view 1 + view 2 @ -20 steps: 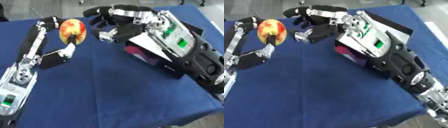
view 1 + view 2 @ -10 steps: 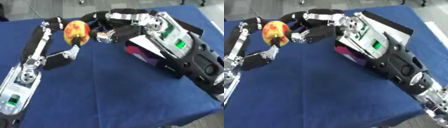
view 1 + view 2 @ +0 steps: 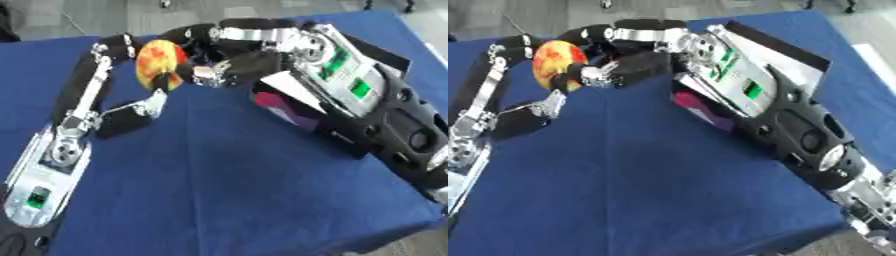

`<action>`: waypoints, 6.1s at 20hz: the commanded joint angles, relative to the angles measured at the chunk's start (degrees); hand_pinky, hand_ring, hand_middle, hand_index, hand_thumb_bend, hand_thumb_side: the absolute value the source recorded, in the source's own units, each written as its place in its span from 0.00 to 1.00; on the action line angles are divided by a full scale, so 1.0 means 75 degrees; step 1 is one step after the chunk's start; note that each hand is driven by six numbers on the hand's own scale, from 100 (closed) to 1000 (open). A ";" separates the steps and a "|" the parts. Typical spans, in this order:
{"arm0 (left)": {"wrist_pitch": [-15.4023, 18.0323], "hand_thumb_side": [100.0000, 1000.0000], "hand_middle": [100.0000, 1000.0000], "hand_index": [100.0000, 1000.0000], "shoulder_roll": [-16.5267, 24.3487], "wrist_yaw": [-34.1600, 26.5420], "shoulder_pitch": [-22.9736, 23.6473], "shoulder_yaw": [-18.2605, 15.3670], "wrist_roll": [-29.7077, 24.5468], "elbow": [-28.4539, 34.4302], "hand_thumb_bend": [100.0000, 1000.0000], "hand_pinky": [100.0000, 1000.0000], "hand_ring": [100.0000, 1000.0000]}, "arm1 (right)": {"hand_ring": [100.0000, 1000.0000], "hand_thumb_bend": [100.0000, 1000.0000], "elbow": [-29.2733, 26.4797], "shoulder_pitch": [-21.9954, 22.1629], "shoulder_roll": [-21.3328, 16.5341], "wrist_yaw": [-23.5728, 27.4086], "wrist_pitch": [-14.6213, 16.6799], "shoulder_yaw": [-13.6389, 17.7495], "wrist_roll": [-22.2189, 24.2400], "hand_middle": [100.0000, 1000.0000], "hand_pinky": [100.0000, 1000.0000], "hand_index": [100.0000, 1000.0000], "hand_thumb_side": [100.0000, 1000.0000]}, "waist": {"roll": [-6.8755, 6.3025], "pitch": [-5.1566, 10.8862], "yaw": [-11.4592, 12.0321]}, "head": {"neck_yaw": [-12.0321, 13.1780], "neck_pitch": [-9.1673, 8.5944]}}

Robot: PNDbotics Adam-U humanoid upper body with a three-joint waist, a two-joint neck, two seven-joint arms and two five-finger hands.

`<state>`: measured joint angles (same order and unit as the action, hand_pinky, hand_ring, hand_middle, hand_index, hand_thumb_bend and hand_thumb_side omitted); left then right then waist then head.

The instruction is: Pick up the objects with one hand, pass them to the other hand, and then place them into the box on the other side of the table.

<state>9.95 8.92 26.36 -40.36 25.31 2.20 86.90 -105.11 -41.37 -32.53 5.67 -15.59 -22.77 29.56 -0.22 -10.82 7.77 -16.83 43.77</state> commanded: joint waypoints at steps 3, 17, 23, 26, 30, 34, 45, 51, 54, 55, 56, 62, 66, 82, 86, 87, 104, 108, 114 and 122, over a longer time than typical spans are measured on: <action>0.0033 0.30 0.57 0.51 -0.0092 -0.0012 -0.0218 0.0006 0.0057 0.0099 0.00 0.76 0.60 | 0.95 0.00 -0.0118 -0.0080 -0.0131 -0.0038 -0.0030 0.0034 0.0021 1.00 0.92 1.00 0.47 | 0.0021 0.0074 0.0005 | -0.0027 0.0002; 0.0094 0.30 0.57 0.52 -0.0121 -0.0147 -0.0239 0.0092 0.0087 0.0474 0.00 0.76 0.60 | 0.78 0.00 -0.0114 -0.0061 -0.0124 -0.0080 -0.0467 0.0084 -0.0632 0.79 0.88 0.73 0.20 | 0.0033 0.0059 -0.0003 | -0.0100 0.0027; 0.0107 0.28 0.56 0.53 -0.0145 -0.0202 -0.0248 0.0119 0.0123 0.0456 0.00 0.76 0.60 | 0.70 0.00 -0.0139 -0.0038 -0.0121 -0.0068 -0.0431 0.0053 -0.1122 0.60 0.86 0.57 0.19 | 0.0045 0.0045 -0.0019 | -0.0150 0.0041; 0.0097 0.25 0.56 0.53 -0.0150 -0.0196 -0.0251 0.0124 0.0148 0.0429 0.00 0.76 0.59 | 0.70 0.00 -0.0136 -0.0015 -0.0121 0.0024 -0.0434 0.0049 -0.1268 0.59 0.86 0.55 0.18 | 0.0056 0.0034 -0.0032 | -0.0171 0.0030; 0.0091 0.19 0.56 0.53 -0.0162 -0.0230 -0.0255 0.0129 0.0201 0.0422 0.00 0.76 0.59 | 0.70 0.00 -0.0163 0.0007 -0.0133 0.0183 -0.0418 0.0043 -0.1315 0.58 0.86 0.54 0.19 | 0.0059 0.0025 -0.0049 | -0.0145 0.0016; 0.0085 0.09 0.56 0.54 -0.0152 -0.0257 -0.0244 0.0142 0.0195 0.0398 0.00 0.76 0.59 | 0.69 0.00 -0.0220 0.0032 -0.0139 0.0261 -0.0372 0.0035 -0.1248 0.58 0.85 0.53 0.12 | 0.0069 0.0025 -0.0049 | -0.0174 0.0034; -0.0140 0.58 0.68 0.75 -0.0105 0.0027 -0.0140 0.0074 0.0415 0.0143 0.36 0.80 0.68 | 0.70 0.00 -0.0216 0.0089 -0.0180 0.0480 -0.0526 0.0190 -0.1403 0.55 0.85 0.49 0.09 | 0.0067 0.0038 -0.0056 | -0.0110 0.0046; -0.0397 0.66 0.68 0.76 -0.0092 0.0298 -0.0087 0.0055 0.0280 0.0038 0.38 0.81 0.69 | 0.69 0.00 -0.0218 0.0136 -0.0218 0.0633 -0.0629 0.0260 -0.1545 0.55 0.85 0.48 0.07 | 0.0057 0.0052 -0.0097 | -0.0080 0.0037; -0.0499 0.67 0.68 0.77 -0.0073 0.0409 -0.0059 0.0021 0.0289 0.0026 0.40 0.81 0.69 | 0.69 0.00 -0.0214 0.0158 -0.0244 0.0666 -0.0650 0.0310 -0.1620 0.55 0.85 0.48 0.07 | 0.0046 0.0058 -0.0116 | -0.0077 0.0042; -0.0540 0.68 0.68 0.77 -0.0066 0.0433 -0.0045 0.0002 0.0320 0.0019 0.39 0.81 0.69 | 0.69 0.00 -0.0206 0.0169 -0.0254 0.0688 -0.0662 0.0338 -0.1655 0.55 0.85 0.48 0.08 | 0.0043 0.0060 -0.0126 | -0.0078 0.0044; -0.0574 0.68 0.68 0.77 -0.0058 0.0451 -0.0033 -0.0011 0.0352 0.0013 0.39 0.81 0.69 | 0.69 0.00 -0.0202 0.0178 -0.0262 0.0714 -0.0675 0.0361 -0.1688 0.55 0.85 0.48 0.08 | 0.0042 0.0061 -0.0135 | -0.0077 0.0045; -0.0732 0.66 0.67 0.77 0.0112 0.0444 0.0129 -0.0146 0.0552 -0.0042 0.33 0.80 0.69 | 0.70 0.00 -0.0233 0.0312 -0.0443 0.0876 -0.0691 0.0603 -0.1925 0.56 0.85 0.50 0.12 | 0.0041 0.0106 -0.0242 | 0.0007 0.0046; -0.0824 0.67 0.67 0.76 0.0280 0.0404 0.0313 -0.0296 0.0695 -0.0053 0.30 0.80 0.68 | 0.70 0.00 -0.0263 0.0480 -0.0671 0.1034 -0.0670 0.0883 -0.2201 0.57 0.85 0.51 0.15 | 0.0016 0.0148 -0.0340 | 0.0119 0.0046; -0.1363 0.56 0.65 0.74 0.0994 0.0137 0.0757 -0.0670 0.0924 0.0355 0.07 0.81 0.67 | 0.70 0.00 -0.0133 0.2242 -0.1798 0.1182 -0.0311 0.2262 -0.3700 0.58 0.85 0.52 0.17 | -0.0114 0.0156 -0.0558 | -0.0204 -0.0050; -0.1435 0.54 0.65 0.75 0.1094 0.0098 0.0818 -0.0736 0.0950 0.0430 0.06 0.81 0.67 | 0.70 0.00 0.0184 0.2569 -0.1965 0.1048 -0.0178 0.2520 -0.3914 0.58 0.85 0.52 0.16 | -0.0135 0.0157 -0.0577 | -0.0335 -0.0055; -0.1454 0.53 0.66 0.76 0.1113 0.0084 0.0839 -0.0751 0.0979 0.0444 0.04 0.81 0.68 | 0.70 0.00 0.0281 0.2650 -0.2015 0.1002 -0.0151 0.2579 -0.3963 0.58 0.85 0.52 0.15 | -0.0138 0.0157 -0.0582 | -0.0365 -0.0056; -0.1477 0.54 0.66 0.74 0.1165 -0.0272 0.1106 -0.0873 0.1515 0.0498 0.02 0.81 0.67 | 0.71 0.00 0.1902 0.3147 -0.2150 0.0397 0.0256 0.2971 -0.4137 0.63 0.85 0.56 0.16 | -0.0165 0.0149 -0.0591 | -0.0535 -0.0073; -0.1463 0.54 0.66 0.74 0.1157 -0.0275 0.1109 -0.0880 0.1552 0.0485 0.03 0.81 0.68 | 0.78 0.00 0.2049 0.3181 -0.2203 0.0299 0.0435 0.3024 -0.3840 0.79 0.87 0.69 0.13 | -0.0167 0.0143 -0.0589 | -0.0520 -0.0076; -0.1472 0.53 0.66 0.74 0.1166 -0.0280 0.1106 -0.0905 0.1574 0.0493 0.03 0.81 0.68 | 0.97 0.00 0.2094 0.3222 -0.2198 -0.0048 0.1000 0.3155 -0.3472 1.00 0.91 1.00 0.70 | -0.0181 0.0149 -0.0606 | -0.0460 -0.0095; -0.1498 0.53 0.66 0.74 0.1174 -0.0302 0.1125 -0.0949 0.1603 0.0507 0.03 0.82 0.68 | 0.99 0.00 0.1909 0.3277 -0.2198 0.0017 0.1219 0.3248 -0.3872 1.00 0.92 1.00 0.69 | -0.0214 0.0183 -0.0633 | -0.0294 -0.0155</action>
<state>-1.27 16.63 24.28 -31.29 18.88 13.98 89.51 -89.58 -16.51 -46.66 5.84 -6.71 0.61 1.19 -1.38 -10.76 3.16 -19.29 43.19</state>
